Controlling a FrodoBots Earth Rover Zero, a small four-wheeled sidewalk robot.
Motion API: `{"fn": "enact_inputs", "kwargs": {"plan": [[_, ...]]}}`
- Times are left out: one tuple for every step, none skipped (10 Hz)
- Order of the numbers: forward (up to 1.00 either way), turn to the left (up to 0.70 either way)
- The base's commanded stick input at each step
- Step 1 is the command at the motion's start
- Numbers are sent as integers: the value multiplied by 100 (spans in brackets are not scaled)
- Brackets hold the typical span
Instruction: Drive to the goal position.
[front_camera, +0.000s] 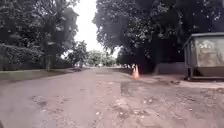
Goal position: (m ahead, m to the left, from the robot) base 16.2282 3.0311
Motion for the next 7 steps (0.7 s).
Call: {"fn": "enact_inputs", "kwargs": {"plan": [[70, 0], [70, 0], [70, 0], [70, 0], [70, 0], [70, 0], [70, 0]]}}
